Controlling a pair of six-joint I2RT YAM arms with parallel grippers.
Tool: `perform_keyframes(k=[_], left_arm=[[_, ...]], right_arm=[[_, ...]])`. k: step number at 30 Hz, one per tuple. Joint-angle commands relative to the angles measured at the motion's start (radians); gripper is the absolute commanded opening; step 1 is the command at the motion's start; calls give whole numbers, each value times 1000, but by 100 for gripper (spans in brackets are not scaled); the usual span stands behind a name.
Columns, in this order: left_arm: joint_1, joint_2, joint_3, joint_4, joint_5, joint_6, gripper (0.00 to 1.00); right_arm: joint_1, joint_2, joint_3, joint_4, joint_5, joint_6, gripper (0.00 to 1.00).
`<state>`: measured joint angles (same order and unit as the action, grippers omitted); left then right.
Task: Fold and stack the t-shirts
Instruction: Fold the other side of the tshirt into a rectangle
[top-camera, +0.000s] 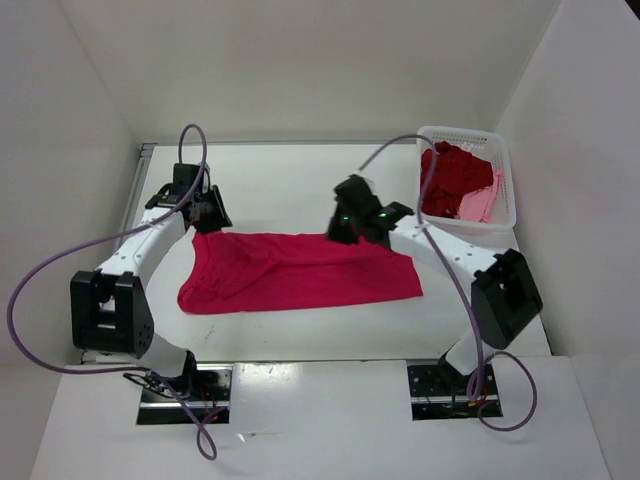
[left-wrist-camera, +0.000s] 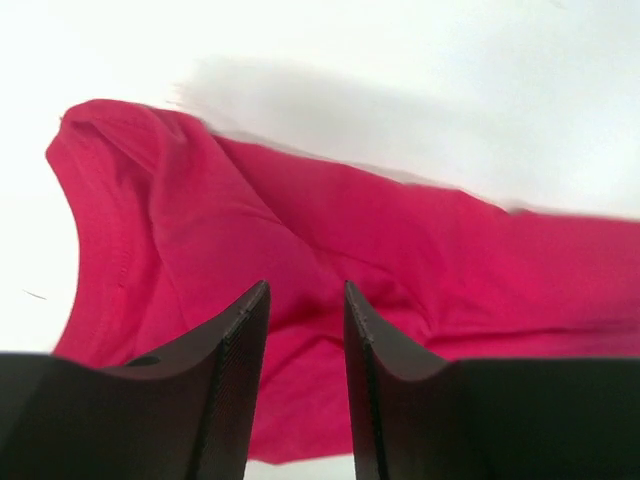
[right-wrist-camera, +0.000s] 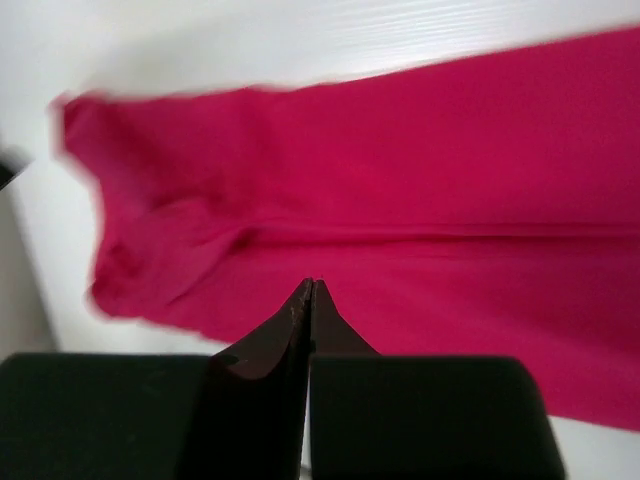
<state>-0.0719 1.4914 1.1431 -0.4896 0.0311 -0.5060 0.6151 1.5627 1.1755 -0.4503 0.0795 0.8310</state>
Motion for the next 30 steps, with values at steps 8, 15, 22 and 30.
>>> perform_keyframes(k=[8, 15, 22, 30], left_arm=[[129, 72, -77, 132, -31, -40, 56], [150, 101, -92, 178, -42, -31, 60], [150, 119, -121, 209, 1, -22, 62], [150, 101, -157, 241, 49, -31, 54]], right_arm=[[291, 336, 384, 141, -145, -29, 6], [321, 556, 636, 43, -112, -95, 34], [321, 681, 788, -56, -37, -135, 43], [321, 731, 819, -105, 19, -165, 47]])
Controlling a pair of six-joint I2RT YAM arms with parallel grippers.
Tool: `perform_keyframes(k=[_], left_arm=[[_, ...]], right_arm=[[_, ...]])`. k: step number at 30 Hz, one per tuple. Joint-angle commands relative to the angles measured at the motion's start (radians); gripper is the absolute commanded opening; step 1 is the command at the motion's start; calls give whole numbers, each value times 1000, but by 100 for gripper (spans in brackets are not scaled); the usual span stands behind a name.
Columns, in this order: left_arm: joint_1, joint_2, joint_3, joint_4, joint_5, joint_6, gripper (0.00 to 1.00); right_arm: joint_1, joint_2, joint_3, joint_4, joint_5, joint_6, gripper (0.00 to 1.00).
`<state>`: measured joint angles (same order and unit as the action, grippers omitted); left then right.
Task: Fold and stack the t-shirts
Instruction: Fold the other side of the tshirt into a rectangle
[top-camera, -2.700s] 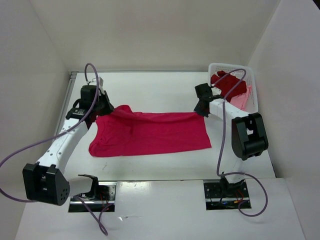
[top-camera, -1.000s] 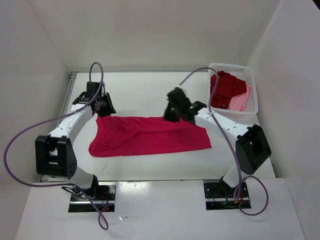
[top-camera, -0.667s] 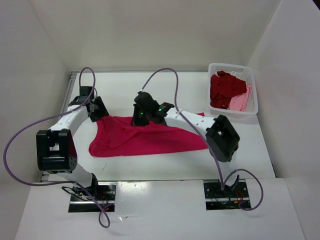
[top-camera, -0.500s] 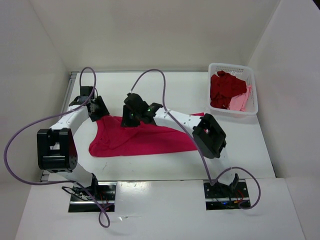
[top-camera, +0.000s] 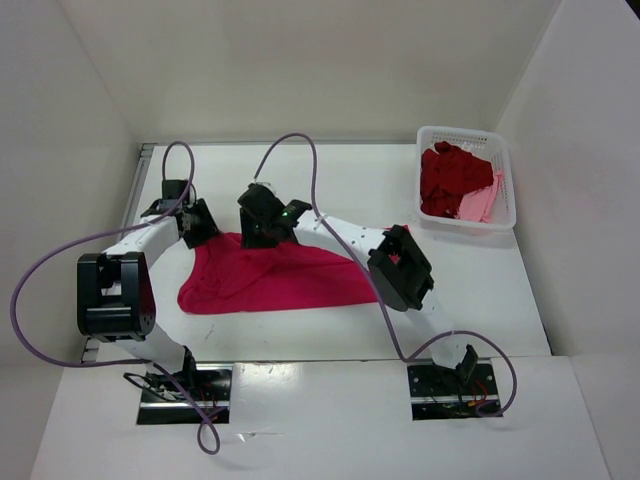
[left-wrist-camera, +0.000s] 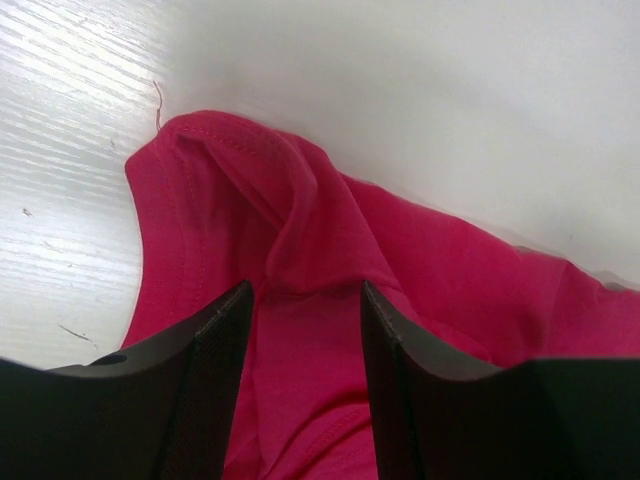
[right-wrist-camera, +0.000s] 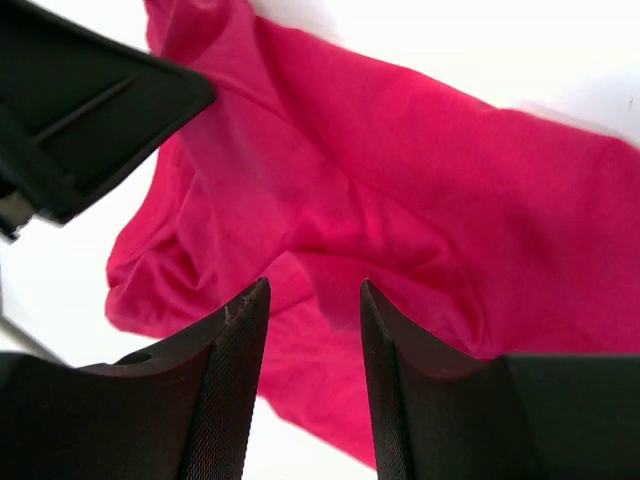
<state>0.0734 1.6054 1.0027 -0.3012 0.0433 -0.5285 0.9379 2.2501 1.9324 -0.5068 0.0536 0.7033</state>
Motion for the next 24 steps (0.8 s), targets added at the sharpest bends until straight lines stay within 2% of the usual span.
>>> perform_keyframes(k=[1, 3, 7, 10, 11, 14, 18, 22, 24], left_arm=[[5, -13, -16, 63, 46, -8, 51], [5, -13, -16, 63, 55, -8, 47], [5, -24, -16, 63, 55, -18, 26], [5, -33, -16, 63, 44, -18, 17], [5, -33, -16, 53, 32, -8, 14], [5, -56, -7, 17, 4, 4, 7], [5, -68, 5, -44, -49, 25, 2], [14, -90, 19, -119, -94, 45, 0], [14, -100, 30, -157, -121, 54, 0]], right_arm=[[-2, 43, 62, -49, 54, -38, 47], [7, 43, 53, -49, 54, -38, 47], [16, 71, 72, -58, 54, -38, 44], [25, 91, 100, -85, 54, -38, 31], [35, 91, 100, -85, 63, -38, 22], [44, 48, 79, -76, 72, -38, 9], [55, -30, -4, -56, 62, -27, 3], [74, -112, -104, -47, 61, -14, 3], [75, -180, -209, -26, 51, 5, 3]])
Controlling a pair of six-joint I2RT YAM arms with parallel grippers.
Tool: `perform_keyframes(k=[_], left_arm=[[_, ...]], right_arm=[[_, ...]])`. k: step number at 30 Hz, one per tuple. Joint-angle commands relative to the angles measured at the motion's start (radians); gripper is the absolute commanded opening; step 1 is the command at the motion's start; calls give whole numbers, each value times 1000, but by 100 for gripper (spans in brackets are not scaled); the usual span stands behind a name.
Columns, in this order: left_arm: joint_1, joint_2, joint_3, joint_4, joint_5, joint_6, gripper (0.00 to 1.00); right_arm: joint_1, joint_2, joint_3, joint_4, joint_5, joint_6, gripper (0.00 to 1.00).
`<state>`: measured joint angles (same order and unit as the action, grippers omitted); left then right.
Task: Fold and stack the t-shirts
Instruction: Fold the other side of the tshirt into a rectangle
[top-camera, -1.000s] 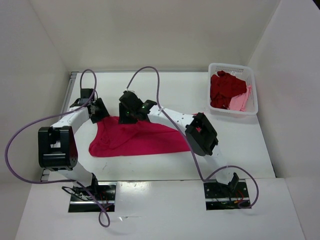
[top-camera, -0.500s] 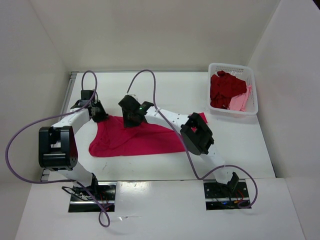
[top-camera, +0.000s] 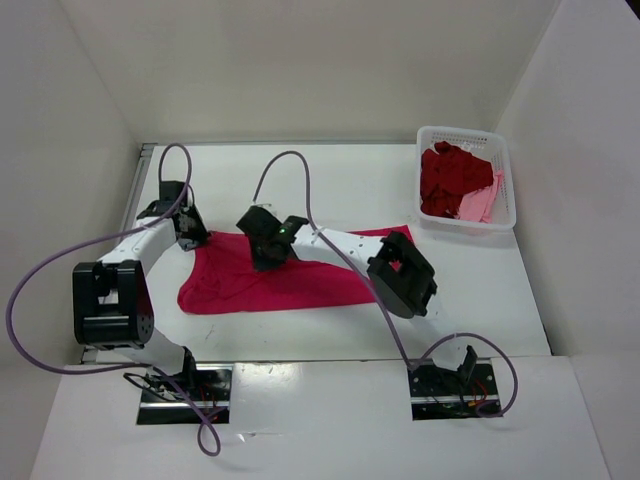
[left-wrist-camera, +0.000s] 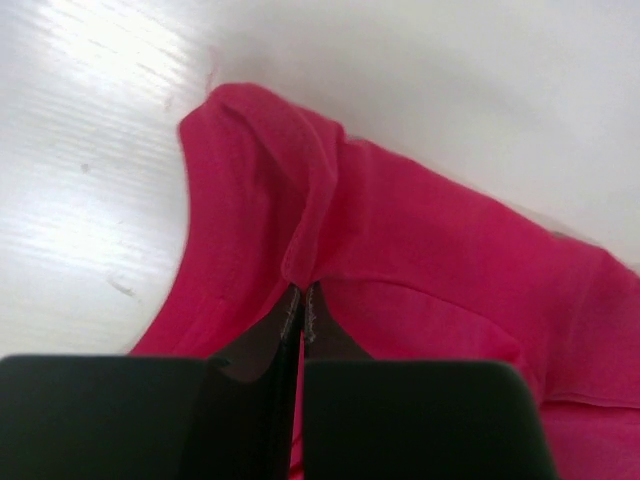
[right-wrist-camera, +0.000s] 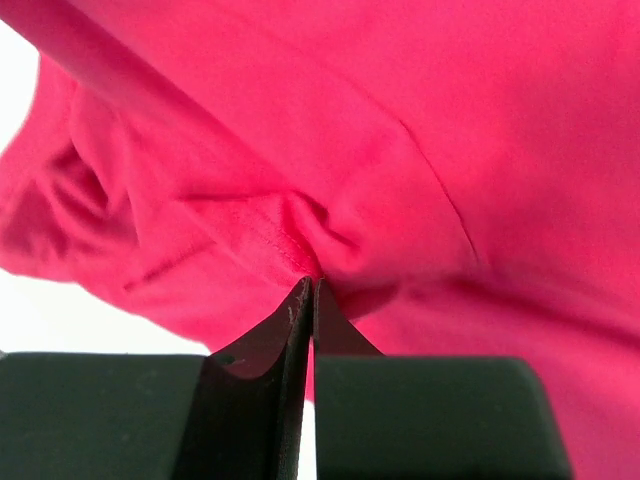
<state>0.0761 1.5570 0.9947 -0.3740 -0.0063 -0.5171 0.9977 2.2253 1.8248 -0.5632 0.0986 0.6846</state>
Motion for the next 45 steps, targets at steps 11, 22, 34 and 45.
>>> perform_keyframes(k=[11, 22, 34, 45], left_arm=[[11, -35, 47, -89, -146, 66, 2], [11, 28, 67, -57, -144, 55, 44], [-7, -306, -17, -137, 28, 28, 41], [-7, -255, -120, -152, 258, -47, 27]], right_arm=[[36, -222, -321, 101, -34, 73, 3], [58, -231, -383, 92, -36, 92, 29], [-46, -263, -206, 65, -5, 6, 9], [-278, -27, 14, 74, -198, -293, 48]])
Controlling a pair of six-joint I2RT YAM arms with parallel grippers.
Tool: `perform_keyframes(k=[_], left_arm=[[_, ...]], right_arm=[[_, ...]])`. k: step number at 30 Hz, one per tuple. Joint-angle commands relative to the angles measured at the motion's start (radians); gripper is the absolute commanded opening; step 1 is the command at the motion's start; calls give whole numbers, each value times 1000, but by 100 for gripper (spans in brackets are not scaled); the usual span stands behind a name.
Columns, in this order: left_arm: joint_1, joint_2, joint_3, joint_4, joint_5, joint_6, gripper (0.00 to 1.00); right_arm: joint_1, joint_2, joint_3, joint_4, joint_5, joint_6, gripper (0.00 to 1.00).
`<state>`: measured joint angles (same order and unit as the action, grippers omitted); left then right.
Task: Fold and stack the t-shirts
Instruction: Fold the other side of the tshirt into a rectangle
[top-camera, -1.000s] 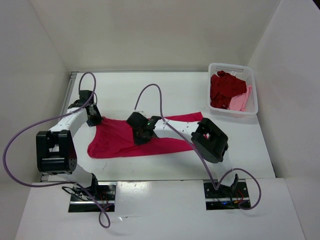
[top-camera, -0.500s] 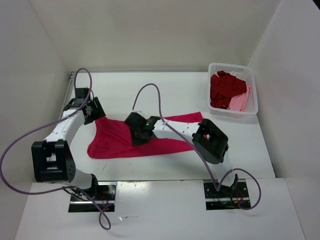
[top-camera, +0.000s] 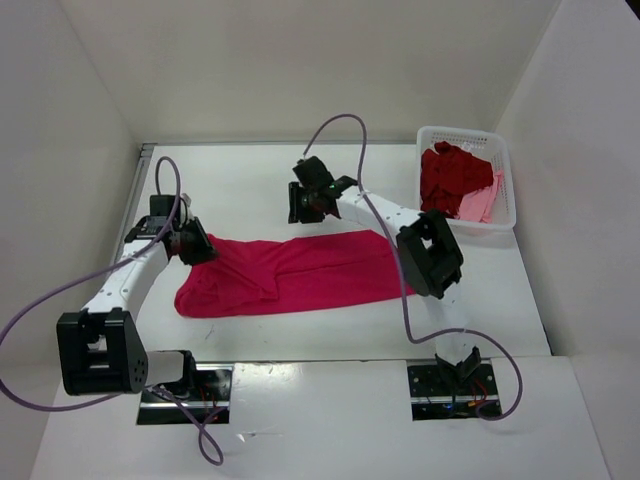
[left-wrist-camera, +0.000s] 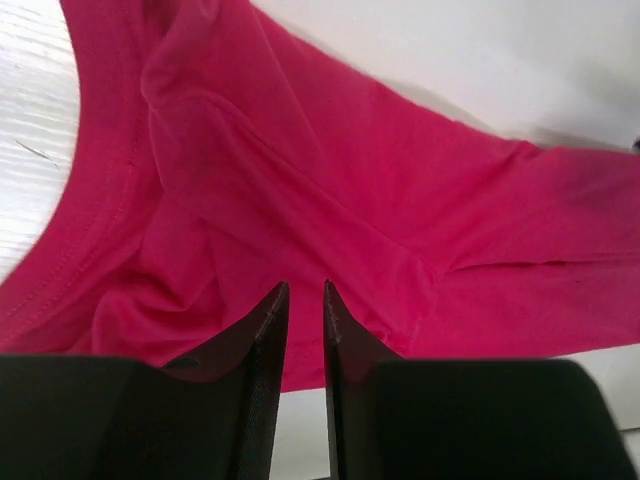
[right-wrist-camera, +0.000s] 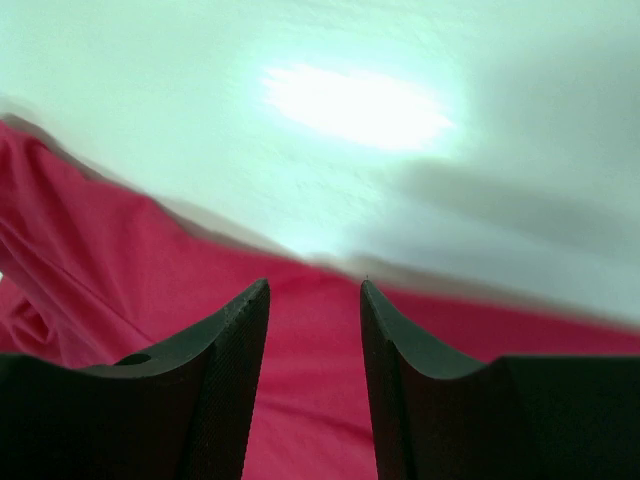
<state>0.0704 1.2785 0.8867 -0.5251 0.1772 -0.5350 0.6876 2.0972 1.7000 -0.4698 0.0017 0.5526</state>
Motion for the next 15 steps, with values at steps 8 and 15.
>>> perform_keyframes(k=[8, 15], left_arm=[[-69, 168, 32, -30, -116, 32, 23], [-69, 173, 32, -7, -151, 32, 23]], right_arm=[[32, 308, 329, -110, -388, -292, 56], [32, 383, 391, -82, -535, -273, 53]])
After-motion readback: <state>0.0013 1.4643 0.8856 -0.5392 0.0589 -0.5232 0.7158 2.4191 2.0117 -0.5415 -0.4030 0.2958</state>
